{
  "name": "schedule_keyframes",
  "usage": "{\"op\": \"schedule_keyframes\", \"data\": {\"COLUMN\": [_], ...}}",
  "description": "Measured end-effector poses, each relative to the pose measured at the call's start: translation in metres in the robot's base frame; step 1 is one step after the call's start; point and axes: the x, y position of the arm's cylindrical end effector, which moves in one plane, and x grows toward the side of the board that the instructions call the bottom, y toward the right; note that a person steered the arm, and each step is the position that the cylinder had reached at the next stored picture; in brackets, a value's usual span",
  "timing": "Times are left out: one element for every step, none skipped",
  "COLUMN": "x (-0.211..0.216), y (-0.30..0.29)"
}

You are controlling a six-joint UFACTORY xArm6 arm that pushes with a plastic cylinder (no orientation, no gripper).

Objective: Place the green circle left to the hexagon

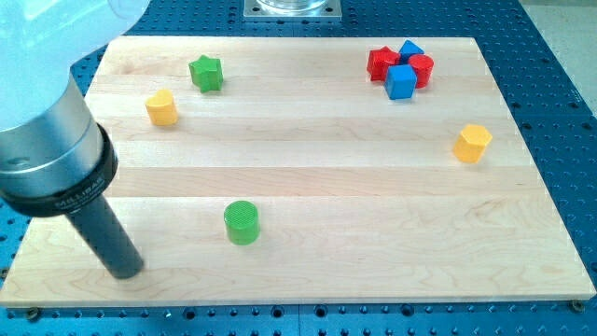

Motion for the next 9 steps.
{"op": "schedule_keyframes", "data": {"x": [-0.031, -0.033, -0.024, -0.029, -0.059, -0.098, -0.105, -0.114, -0.12], "y": [0.027, 0.058, 0.084, 0.143, 0.197, 0.257, 0.316, 0.348, 0.35]}}
